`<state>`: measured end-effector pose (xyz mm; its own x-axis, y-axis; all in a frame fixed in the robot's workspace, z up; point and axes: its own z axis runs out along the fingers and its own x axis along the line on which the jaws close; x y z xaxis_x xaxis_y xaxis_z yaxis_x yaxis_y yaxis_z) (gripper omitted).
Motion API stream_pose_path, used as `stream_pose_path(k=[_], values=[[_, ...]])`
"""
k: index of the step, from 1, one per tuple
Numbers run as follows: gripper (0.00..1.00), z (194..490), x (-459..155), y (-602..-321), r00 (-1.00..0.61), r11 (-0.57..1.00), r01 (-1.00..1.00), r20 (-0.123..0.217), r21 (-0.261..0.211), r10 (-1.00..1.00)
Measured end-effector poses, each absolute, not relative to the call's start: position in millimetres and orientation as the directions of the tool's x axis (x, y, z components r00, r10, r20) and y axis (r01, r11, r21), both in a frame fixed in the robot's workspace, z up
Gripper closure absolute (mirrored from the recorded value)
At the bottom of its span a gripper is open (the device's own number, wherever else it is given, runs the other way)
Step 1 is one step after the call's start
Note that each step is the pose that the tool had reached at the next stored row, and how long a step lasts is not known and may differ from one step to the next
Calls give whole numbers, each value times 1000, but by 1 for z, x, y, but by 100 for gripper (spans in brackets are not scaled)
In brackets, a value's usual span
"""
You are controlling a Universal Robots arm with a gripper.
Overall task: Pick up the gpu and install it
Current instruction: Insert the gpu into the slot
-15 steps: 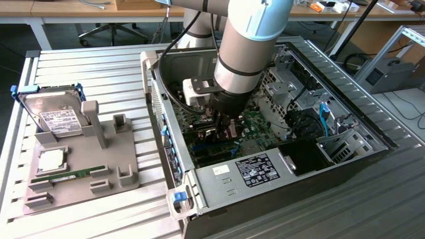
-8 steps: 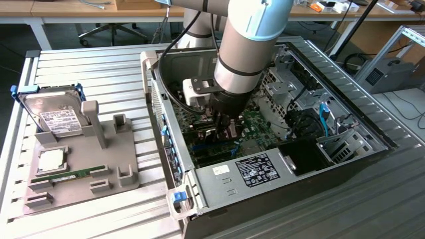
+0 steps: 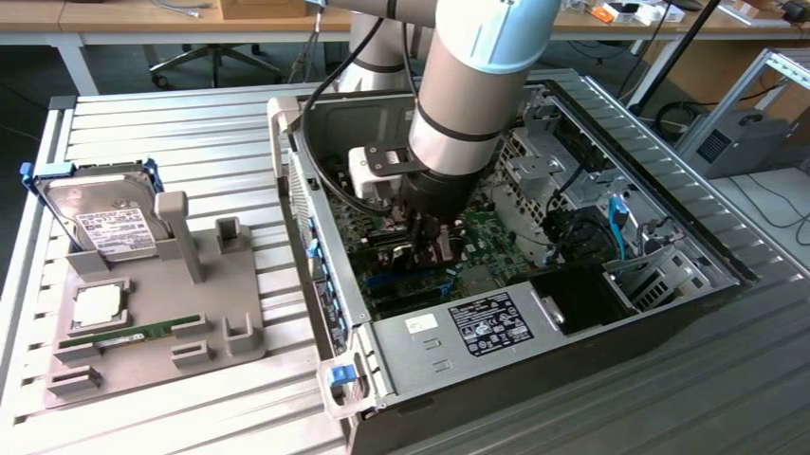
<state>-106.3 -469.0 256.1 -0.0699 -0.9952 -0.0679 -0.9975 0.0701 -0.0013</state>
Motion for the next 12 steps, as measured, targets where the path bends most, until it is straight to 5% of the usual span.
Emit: stream_pose_path(k=[12], values=[[73, 262, -106, -469, -72, 73, -997, -68, -1, -995]])
